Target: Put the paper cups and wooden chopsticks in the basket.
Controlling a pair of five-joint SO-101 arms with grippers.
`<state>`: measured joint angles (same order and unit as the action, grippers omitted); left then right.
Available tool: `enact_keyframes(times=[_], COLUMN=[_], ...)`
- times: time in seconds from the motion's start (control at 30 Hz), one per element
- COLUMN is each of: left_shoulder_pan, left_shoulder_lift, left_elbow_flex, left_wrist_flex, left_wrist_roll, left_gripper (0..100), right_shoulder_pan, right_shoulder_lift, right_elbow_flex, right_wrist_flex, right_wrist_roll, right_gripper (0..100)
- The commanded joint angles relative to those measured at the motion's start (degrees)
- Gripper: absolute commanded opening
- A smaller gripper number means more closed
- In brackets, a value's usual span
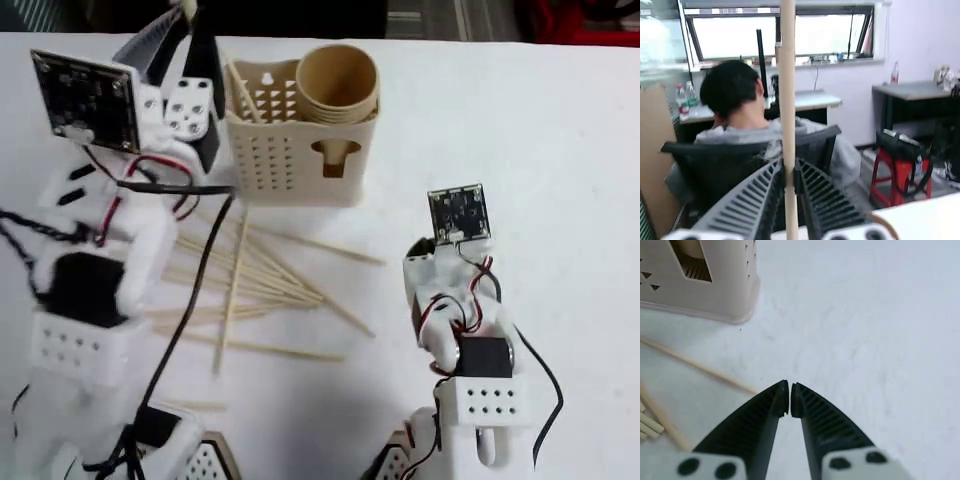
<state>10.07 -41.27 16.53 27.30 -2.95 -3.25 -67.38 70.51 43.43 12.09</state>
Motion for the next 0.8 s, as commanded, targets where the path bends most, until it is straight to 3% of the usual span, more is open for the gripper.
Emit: enact_keyframes(times=[0.0,0.17,0.5,0.67,0.77], left_shoulder_pan=[2.2,2.1,1.9,1.9,1.8], left_shoulder_lift=[3.2,14.3,27.6,27.5,26.8], left_elbow_flex=[1.6,-1.6,-7.0,-7.5,-8.6], left_wrist_flex=[-10.5,-15.6,-15.3,-9.2,-5.7], left_wrist_roll=[0.4,0.4,0.4,0.4,0.4], left_gripper=[2,2,3,17,16], right_shoulder_pan=[-0.7,-0.7,-0.7,-0.7,-0.7], right_shoulder_lift=[-0.9,-0.9,-1.2,-1.3,-1.3], right_elbow_flex=[-0.4,-0.4,-0.4,-0.4,-0.4], right_wrist_flex=[-1.1,-1.1,-1.1,-1.1,-1.1], right_wrist_roll=[-0.4,-0.4,0.0,0.0,0.0], right_gripper=[2.1,2.1,2.1,2.1,2.1])
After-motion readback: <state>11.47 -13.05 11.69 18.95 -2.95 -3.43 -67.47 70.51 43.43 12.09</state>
